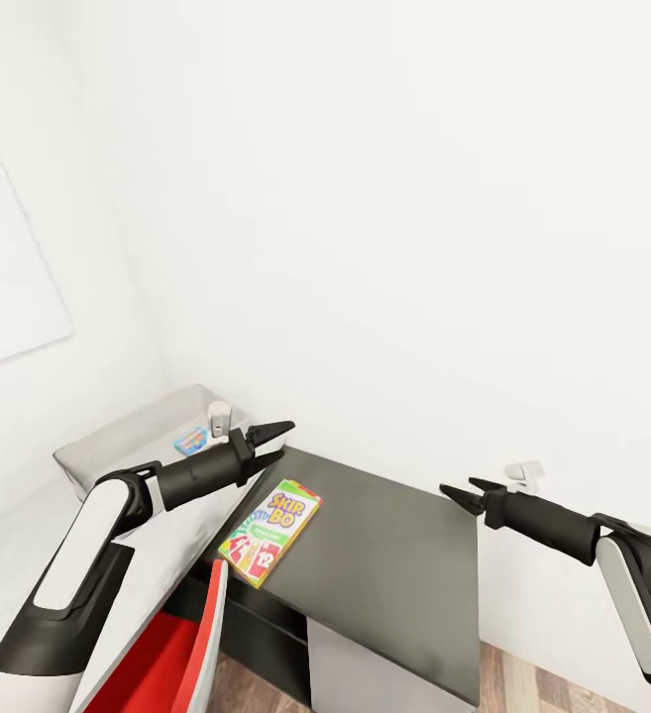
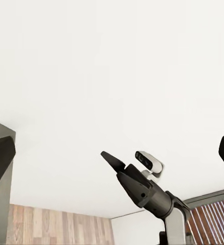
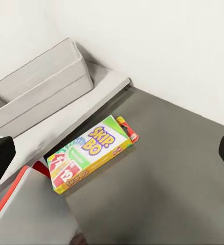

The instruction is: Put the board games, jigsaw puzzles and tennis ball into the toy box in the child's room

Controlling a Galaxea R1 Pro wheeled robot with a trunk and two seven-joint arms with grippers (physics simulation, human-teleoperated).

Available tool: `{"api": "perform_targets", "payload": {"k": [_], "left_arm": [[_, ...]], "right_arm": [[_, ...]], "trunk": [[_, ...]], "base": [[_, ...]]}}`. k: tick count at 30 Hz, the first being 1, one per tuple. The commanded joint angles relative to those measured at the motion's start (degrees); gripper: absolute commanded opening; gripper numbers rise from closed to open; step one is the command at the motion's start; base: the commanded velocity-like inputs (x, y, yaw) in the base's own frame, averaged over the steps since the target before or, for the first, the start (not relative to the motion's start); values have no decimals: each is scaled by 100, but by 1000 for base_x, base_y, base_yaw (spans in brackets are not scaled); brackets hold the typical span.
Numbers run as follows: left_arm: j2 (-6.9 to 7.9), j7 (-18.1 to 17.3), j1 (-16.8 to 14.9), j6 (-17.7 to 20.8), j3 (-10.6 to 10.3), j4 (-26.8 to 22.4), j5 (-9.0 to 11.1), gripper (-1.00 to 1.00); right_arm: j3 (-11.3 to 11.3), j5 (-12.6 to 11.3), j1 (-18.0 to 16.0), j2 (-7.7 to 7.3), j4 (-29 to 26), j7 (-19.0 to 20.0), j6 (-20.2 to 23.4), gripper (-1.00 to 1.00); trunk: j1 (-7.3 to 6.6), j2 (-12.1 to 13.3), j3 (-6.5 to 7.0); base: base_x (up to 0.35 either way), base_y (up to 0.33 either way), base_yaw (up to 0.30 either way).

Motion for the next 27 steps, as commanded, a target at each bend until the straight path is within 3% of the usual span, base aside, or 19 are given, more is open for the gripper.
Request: {"api": "perform_targets", "payload": {"k": [1, 8, 27], "left_arm": [[3, 57, -6, 6, -4, -5, 60, 100], [-10, 5, -6, -1, -5, -13, -203, 100], [-17, -36, -6, -4, 3, -21, -305, 100]], "right_arm": [[-5, -12, -6, 0, -1, 13, 29, 100], [-35, -18, 5, 14, -14, 17, -125, 100], [-90, -30, 9, 9, -47, 49, -111, 100]], "trunk": [[4, -13, -12], [4, -13, -9], [4, -13, -8]], "base": [[0, 0, 0], [-1, 0, 0], [-143, 0, 0]]}}
